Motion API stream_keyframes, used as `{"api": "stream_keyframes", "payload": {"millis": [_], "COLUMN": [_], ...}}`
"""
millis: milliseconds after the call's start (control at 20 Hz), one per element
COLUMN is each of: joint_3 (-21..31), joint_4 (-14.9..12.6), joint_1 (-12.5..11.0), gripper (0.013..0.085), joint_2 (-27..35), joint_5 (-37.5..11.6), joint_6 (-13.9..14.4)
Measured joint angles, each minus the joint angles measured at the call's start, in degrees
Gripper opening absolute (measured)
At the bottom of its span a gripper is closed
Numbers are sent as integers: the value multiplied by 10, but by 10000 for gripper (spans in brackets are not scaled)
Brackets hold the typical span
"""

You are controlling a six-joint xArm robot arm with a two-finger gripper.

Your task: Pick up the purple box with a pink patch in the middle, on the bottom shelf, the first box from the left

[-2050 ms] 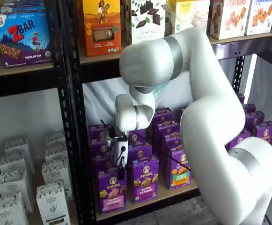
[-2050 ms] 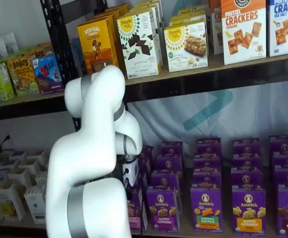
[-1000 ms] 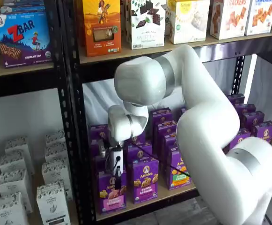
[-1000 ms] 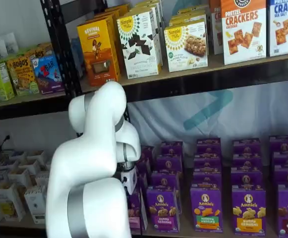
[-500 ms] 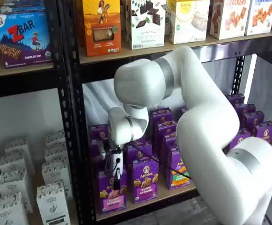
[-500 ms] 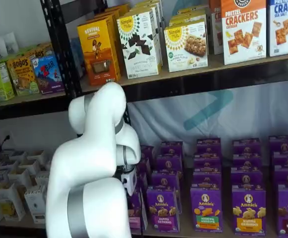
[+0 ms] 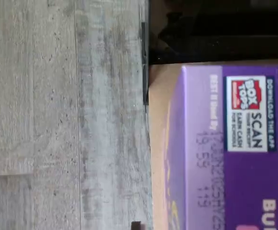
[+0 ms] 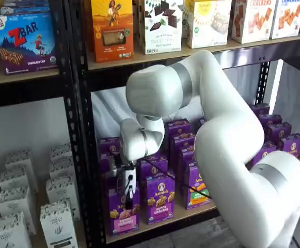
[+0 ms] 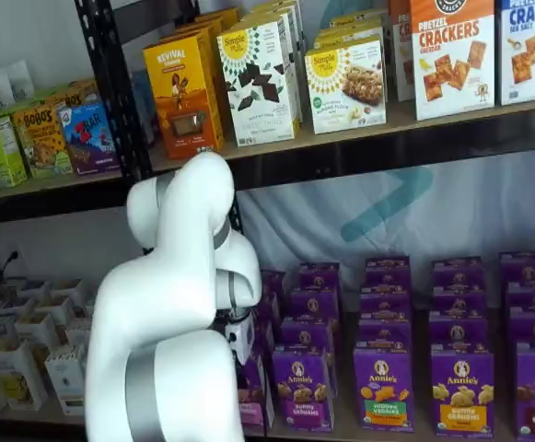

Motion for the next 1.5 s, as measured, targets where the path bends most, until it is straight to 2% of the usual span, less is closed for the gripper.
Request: {"api": "stream_keyframes", "payload": {"millis": [150,250,300,350,600,750,1050,1500], "joint_3": [0,1,2,3,9,10,21,71], "joint_4": [2,3,4,5,3,4,4,11], "joint_1": [1,1,2,2,4,5,7,11], "gripper": [570,490,490,450,450,370,370,370], "joint_2": [0,-1,-1,-2,-4,-4,-13,-45], "joint_5": [2,2,2,0,-6,-4,-6,-22], "joint_6": [-1,-1,-2,-3,1,1,2,-2]}}
